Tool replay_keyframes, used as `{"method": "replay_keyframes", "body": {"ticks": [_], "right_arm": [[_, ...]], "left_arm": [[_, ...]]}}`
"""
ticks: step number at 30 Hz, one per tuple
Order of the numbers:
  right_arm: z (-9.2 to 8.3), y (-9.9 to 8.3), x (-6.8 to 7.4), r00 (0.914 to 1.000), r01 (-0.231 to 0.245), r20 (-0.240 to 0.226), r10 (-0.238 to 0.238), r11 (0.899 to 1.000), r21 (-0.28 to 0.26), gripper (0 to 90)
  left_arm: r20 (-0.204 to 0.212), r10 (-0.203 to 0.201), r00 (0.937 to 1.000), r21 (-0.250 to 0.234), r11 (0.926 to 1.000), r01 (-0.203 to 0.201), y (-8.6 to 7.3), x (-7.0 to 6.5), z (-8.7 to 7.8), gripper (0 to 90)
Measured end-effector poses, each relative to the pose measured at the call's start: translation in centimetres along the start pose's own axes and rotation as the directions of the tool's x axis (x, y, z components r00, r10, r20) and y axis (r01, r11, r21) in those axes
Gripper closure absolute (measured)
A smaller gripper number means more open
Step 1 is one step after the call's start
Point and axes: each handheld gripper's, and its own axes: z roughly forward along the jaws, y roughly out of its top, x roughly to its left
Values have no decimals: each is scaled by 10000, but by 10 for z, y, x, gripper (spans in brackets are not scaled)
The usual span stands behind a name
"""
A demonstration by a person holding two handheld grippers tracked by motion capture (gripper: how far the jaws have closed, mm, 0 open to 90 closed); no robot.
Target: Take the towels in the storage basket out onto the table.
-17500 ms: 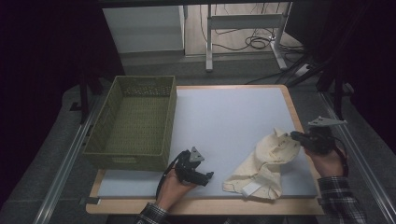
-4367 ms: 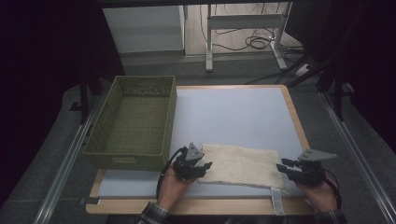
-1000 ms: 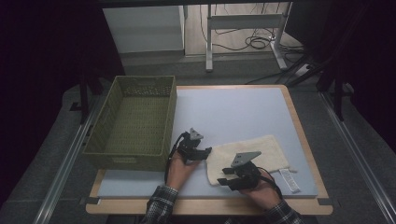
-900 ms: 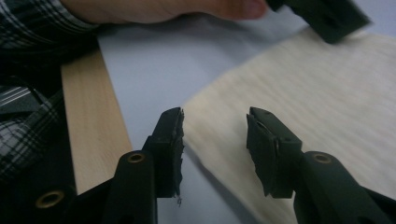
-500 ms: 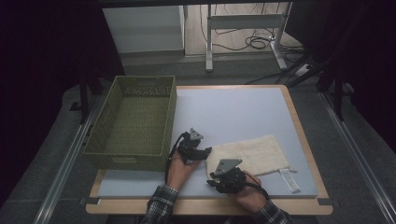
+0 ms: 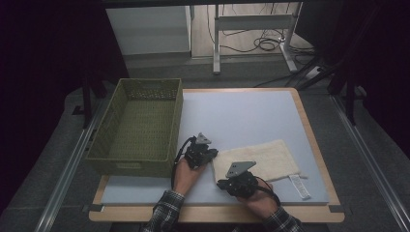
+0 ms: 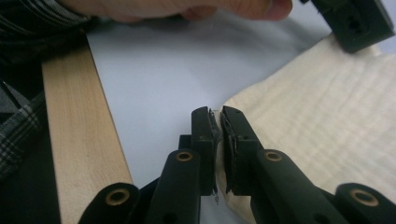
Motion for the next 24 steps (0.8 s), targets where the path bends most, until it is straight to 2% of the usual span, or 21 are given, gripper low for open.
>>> {"method": "replay_keyframes", "body": {"ticks": [5,9,16,24], "right_arm": [[-16,2,-3,9999,-62,121,67,9990,-453,839],[-29,0,-9,9994,-227,230,245,9971,-728,838],[-48,-12,-22,9964,-637,475,697,9910,-1177,838],[-70,-30,-38,9869,-1141,969,1292,9823,-1484,838]], "left_arm": [[-2,211,9998,-314,9993,-211,12,-4,-5,854],[117,544,9985,-286,9981,-541,23,-9,-5,851],[330,860,9957,-369,9957,-847,39,-16,4,850],[684,1319,9889,-590,9900,-1279,62,-29,23,846]]}}
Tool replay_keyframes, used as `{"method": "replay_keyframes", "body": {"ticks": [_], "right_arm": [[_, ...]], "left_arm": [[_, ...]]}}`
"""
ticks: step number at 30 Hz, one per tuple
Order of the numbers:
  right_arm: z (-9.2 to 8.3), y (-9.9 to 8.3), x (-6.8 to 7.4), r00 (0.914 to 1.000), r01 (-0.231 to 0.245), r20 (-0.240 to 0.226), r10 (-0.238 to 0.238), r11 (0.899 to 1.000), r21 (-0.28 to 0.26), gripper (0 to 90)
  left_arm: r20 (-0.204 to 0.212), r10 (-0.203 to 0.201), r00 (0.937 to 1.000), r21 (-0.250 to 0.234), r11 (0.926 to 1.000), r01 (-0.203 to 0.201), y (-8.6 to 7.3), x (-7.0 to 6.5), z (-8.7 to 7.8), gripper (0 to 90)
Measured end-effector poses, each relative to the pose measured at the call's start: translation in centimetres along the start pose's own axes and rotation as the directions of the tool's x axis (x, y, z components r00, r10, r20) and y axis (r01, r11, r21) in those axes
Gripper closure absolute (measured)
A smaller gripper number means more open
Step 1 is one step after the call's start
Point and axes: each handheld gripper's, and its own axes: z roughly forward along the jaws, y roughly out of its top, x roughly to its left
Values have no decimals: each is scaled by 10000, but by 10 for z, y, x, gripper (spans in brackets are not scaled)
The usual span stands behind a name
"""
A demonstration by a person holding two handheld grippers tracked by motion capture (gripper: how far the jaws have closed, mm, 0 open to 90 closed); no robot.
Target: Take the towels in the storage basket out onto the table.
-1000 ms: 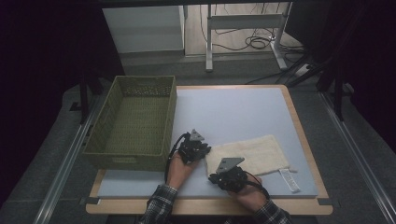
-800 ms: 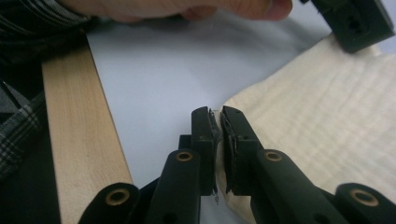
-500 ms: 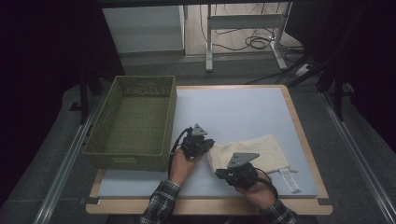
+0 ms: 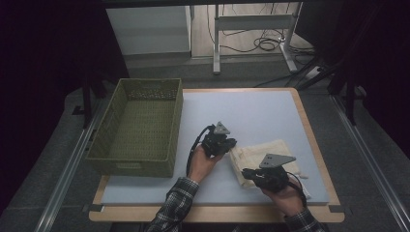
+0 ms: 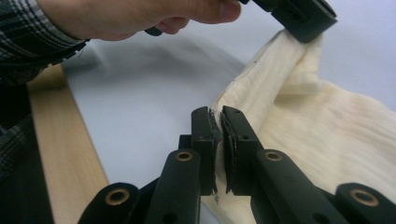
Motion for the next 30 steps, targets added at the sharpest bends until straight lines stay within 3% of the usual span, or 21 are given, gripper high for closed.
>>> {"method": "replay_keyframes", "body": {"ticks": [7,13,30], "right_arm": [[-20,-13,-17,9978,-405,513,410,9991,-109,838],[-35,-25,-29,9934,-723,873,738,9972,-209,838],[-70,-45,-57,9745,-1488,1638,1535,9880,-405,836]], "left_arm": [[196,510,9985,-34,9987,-510,21,-13,22,845],[355,712,9968,-58,9975,-710,34,-23,41,840],[555,1343,9894,-102,9909,-1339,70,-44,82,833]]}}
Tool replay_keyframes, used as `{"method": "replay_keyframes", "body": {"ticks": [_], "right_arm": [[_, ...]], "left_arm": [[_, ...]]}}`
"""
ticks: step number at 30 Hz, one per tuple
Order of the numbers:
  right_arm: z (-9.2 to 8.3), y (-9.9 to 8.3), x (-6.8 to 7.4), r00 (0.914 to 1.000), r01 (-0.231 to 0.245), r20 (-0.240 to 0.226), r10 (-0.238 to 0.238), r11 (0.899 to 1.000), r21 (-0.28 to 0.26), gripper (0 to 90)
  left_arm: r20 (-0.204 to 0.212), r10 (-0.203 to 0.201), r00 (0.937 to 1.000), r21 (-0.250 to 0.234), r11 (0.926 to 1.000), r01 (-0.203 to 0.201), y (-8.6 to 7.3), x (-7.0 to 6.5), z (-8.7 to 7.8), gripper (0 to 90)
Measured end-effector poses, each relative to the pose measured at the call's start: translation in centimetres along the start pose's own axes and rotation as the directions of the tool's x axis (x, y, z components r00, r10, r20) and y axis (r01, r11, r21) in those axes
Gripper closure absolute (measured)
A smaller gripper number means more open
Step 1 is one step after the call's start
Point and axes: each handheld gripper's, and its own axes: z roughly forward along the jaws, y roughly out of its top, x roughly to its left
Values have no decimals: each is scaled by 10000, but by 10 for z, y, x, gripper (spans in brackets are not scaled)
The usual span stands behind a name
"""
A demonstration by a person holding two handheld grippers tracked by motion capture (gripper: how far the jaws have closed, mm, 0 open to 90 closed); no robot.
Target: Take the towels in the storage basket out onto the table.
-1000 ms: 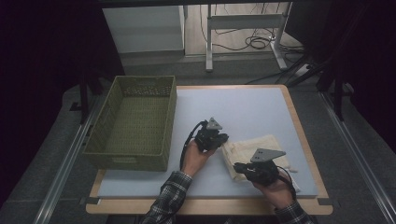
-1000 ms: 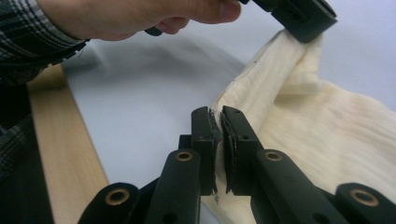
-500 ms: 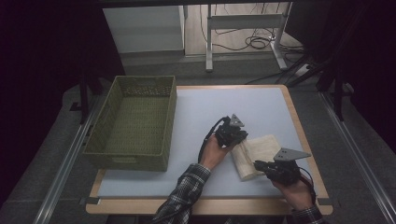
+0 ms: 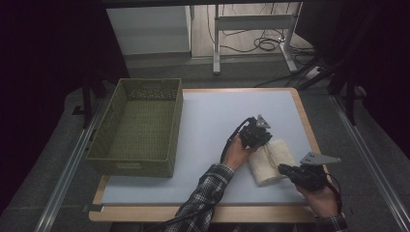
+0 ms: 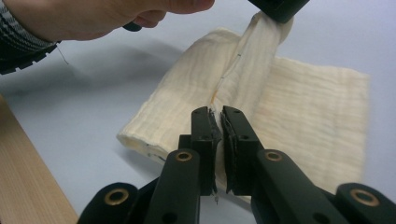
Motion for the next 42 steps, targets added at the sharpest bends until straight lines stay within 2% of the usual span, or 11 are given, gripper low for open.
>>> {"method": "replay_keyframes", "body": {"ticks": [5,12,20,22,23,27,30,32,36,39,42], "right_arm": [[-4,-4,-9,9996,-156,222,154,9999,68,835],[0,-11,-20,9983,-433,403,422,9987,258,833],[-3,-16,-27,9966,-635,532,623,9978,200,833],[-3,-16,-27,9967,-592,576,580,9981,190,832],[-4,-16,-28,9967,-575,590,563,9981,200,829],[-6,-18,-32,9935,-419,1073,380,9985,351,736],[-13,-20,-38,9875,-488,1512,434,9983,317,682],[-19,-21,-42,9830,-537,1772,474,9981,311,676],[-30,-19,-49,9733,-623,2230,542,9976,291,670],[-32,-11,-52,9749,-639,2151,580,9977,207,669],[-23,-1,-51,9809,-593,1863,554,9981,155,671]], "left_arm": [[20,135,9999,215,9997,-136,5,-2,13,832],[-126,266,9996,517,9983,-259,7,-3,29,833],[-86,236,9997,405,9989,-233,11,-6,36,831],[127,113,9999,375,9992,-117,13,-6,37,785],[173,130,9998,350,9993,-136,14,-7,37,703],[-100,224,9997,175,9996,-222,16,-8,31,463],[-185,35,9998,19,10000,-34,15,-6,24,399],[-345,153,9993,110,9998,-149,12,-3,17,383],[-692,-24,9976,79,10000,29,2,3,3,353],[-887,-84,9960,154,9998,98,-8,9,-9,347],[-1006,-364,9943,105,9992,377,-20,13,-19,348]]}}
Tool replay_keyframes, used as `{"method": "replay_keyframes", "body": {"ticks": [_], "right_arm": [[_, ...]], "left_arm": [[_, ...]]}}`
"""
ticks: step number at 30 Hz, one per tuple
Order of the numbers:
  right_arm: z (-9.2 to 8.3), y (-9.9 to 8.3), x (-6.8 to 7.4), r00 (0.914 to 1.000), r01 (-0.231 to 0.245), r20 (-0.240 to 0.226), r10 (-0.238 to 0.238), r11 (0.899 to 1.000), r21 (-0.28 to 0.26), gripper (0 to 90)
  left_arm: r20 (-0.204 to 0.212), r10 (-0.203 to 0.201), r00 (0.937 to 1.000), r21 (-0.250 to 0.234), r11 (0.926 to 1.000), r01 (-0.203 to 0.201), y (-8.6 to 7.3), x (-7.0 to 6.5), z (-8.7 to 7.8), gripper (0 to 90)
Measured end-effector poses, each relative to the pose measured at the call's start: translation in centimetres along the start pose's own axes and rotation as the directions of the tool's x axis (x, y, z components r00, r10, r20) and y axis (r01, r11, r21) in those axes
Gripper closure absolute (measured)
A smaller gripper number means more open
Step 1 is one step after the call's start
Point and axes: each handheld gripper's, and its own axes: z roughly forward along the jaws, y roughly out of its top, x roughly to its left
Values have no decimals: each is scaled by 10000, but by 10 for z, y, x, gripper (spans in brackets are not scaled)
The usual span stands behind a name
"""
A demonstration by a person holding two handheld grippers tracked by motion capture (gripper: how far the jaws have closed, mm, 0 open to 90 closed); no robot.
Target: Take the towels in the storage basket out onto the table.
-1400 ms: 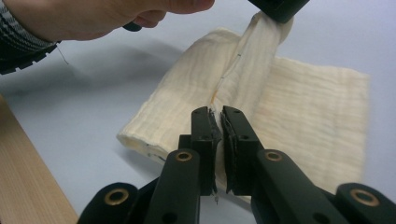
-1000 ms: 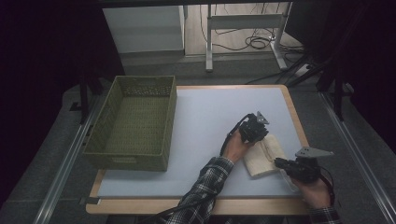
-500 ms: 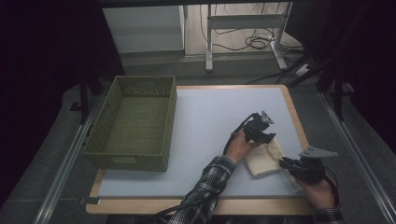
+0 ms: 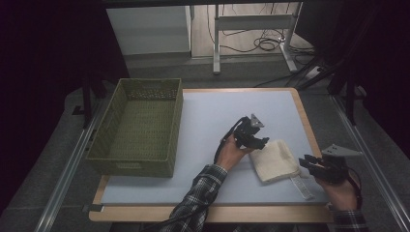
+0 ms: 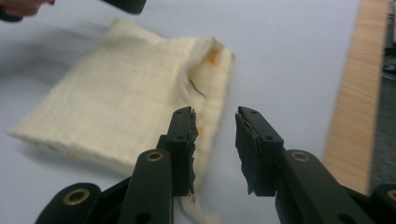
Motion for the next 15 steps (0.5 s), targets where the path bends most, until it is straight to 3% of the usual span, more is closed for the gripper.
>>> {"method": "replay_keyframes", "body": {"ticks": [7,15], "right_arm": [[37,24,10,9989,212,-424,-206,9997,135,671],[77,29,-2,9997,223,-54,-219,9936,1103,674]], "left_arm": [[-105,-434,9990,33,9991,434,-26,11,-16,368],[148,-726,9973,-22,9974,727,-40,12,-21,391]]}}
